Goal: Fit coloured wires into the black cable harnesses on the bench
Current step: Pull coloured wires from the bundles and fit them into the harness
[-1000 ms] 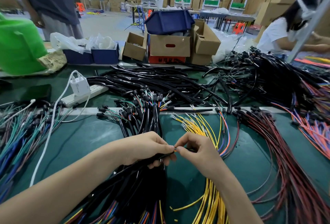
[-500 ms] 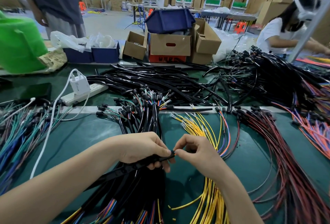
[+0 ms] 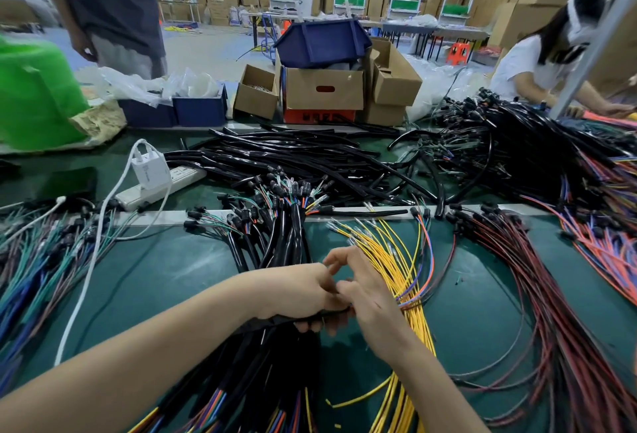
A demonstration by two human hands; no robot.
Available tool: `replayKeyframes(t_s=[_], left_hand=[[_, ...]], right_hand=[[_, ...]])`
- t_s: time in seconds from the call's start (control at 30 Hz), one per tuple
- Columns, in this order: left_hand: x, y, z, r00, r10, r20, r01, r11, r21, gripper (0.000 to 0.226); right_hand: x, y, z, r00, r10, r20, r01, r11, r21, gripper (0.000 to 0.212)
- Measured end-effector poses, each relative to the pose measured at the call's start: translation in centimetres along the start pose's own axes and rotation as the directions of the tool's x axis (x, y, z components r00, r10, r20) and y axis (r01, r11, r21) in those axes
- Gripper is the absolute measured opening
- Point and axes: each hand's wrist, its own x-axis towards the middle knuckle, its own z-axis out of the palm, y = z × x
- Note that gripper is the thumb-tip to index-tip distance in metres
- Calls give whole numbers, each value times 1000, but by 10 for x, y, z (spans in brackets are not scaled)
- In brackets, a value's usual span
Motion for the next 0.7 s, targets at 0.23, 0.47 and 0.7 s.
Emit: replayKeyframes(t_s=[0.23,0.47,0.7], left_hand=[[-23,0,-22,997,28,-77,-32,998,-49,32],[-51,-13,-37,999,-19,-48,16,998,-62,33],[-45,5,-35,989,146,-34,-150,957,-248,31]], right_hand=[[2,14,-2,981,-154,-118,89,898,-431,35],[18,12,-14,954,-208,-218,-7,709,-705,29],[39,-30,7,926,-358,-117,215,757,-618,41]])
